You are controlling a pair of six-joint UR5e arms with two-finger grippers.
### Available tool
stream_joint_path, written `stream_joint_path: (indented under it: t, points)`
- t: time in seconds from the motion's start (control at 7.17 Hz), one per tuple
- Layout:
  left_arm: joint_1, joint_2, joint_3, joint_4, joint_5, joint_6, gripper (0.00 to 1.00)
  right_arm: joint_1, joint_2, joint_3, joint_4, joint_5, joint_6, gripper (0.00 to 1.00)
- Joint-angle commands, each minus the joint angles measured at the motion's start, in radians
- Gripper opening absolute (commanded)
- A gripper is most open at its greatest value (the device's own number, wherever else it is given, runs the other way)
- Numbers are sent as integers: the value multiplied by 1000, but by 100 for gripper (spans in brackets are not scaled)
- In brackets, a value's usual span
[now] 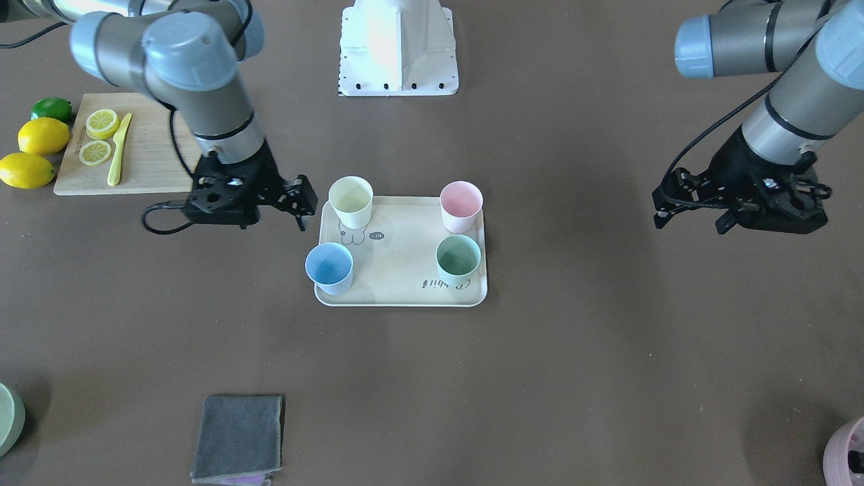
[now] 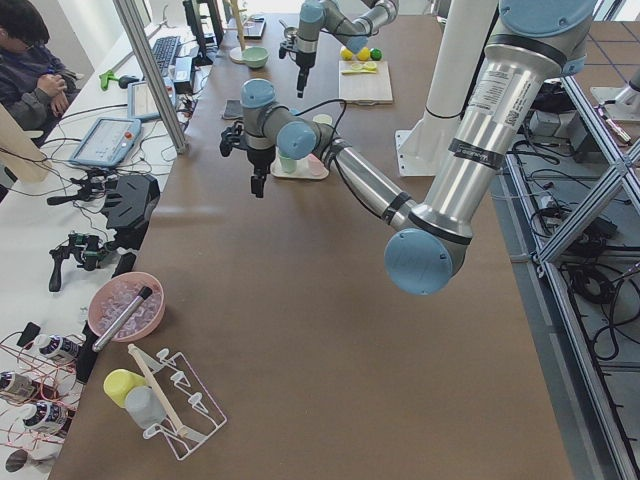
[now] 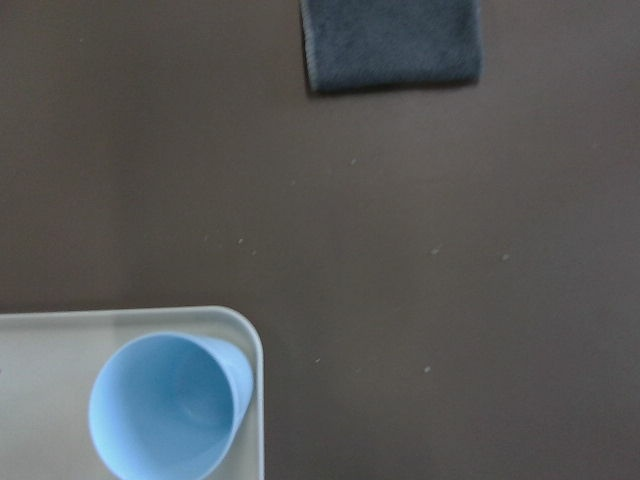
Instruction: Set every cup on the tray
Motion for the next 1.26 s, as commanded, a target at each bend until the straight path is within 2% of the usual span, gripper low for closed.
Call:
stream_joint_path:
  t: [0.0, 0.28, 0.42, 0.56, 0.7, 0.84, 1.12]
  points:
    - [-138, 124, 4, 9, -22, 242, 98, 235, -88, 32, -63, 149, -314, 100]
    - [-362, 156, 18, 249, -22, 669, 98, 427, -221, 7, -69, 212, -688, 100]
    - [-448, 212, 50, 311, -20, 864, 98, 511, -267, -7, -134, 215, -881, 100]
    - [-523, 255, 97, 307, -26, 962, 98, 617, -321, -47, -174, 238, -1074, 100]
    - [-545, 287, 119, 316, -45, 969, 98, 706, -361, -125, -178, 296, -1204, 100]
    - [-545, 353, 119, 277, -45, 961, 98, 725, -462, -148, -169, 281, -1269, 100]
    - [-545, 369, 126, 230, -46, 801, 98, 728, -513, -173, -166, 258, -1256, 100]
